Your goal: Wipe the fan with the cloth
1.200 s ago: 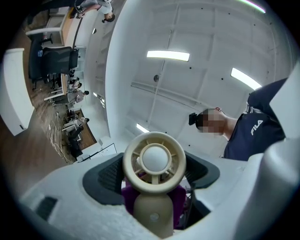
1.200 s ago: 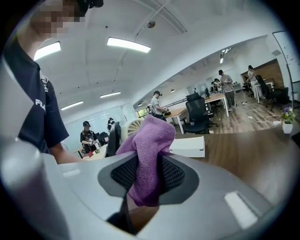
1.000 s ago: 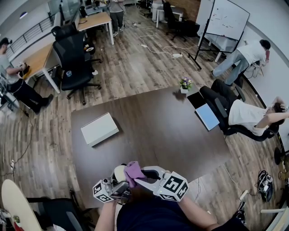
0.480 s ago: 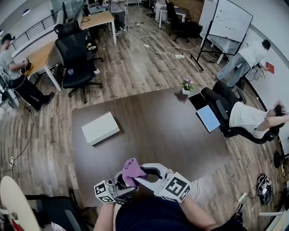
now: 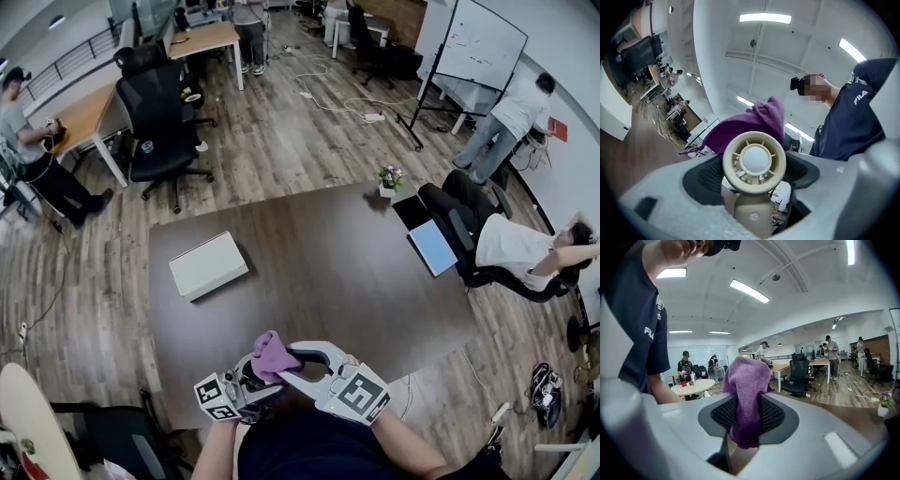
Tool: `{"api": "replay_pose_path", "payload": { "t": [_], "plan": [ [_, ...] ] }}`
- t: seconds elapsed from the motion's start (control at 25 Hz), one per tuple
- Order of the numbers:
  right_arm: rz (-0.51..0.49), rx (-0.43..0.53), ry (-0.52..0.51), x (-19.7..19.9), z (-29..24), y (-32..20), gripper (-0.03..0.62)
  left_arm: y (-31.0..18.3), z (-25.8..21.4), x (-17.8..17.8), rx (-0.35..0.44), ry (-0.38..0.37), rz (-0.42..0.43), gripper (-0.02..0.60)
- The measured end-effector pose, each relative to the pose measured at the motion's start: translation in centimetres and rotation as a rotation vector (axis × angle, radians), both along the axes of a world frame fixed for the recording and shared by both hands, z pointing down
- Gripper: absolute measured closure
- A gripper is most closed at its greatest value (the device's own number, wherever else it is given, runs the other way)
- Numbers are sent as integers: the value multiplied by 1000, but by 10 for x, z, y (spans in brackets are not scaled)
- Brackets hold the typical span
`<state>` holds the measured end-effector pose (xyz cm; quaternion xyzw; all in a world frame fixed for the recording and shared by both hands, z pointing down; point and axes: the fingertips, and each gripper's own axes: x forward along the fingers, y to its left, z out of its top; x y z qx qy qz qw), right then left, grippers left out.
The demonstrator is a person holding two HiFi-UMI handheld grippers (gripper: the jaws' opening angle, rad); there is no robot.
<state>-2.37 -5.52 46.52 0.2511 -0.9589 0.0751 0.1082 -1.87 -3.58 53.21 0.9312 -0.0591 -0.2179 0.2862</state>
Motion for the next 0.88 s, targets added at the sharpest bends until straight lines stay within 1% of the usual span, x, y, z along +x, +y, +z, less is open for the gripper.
{"api": "replay_pose_path", "payload": {
  "t": [0.12,0.2,0.32,0.4,0.6,0.72,0.88],
  "plan": [
    [-56,15,25,-6,1,10,467,-11,8,-5,-29,-13,-39,207],
    [-102,34,37,-12,0,18,467,-14,11,-7,-35,-24,-45,207],
    [-158,74,60,-21,-4,26,467,-10,9,-8,-28,-33,-16,207],
    [-173,90,59,-23,-7,26,467,-5,8,-4,-19,-42,19,207],
    [-160,109,47,-25,-11,20,467,19,10,16,57,-117,125,207],
    [-138,109,50,-26,-8,12,467,26,8,22,71,-115,157,207],
    [-64,76,79,-19,5,-4,467,30,7,23,76,-117,184,207]
  ]
}}
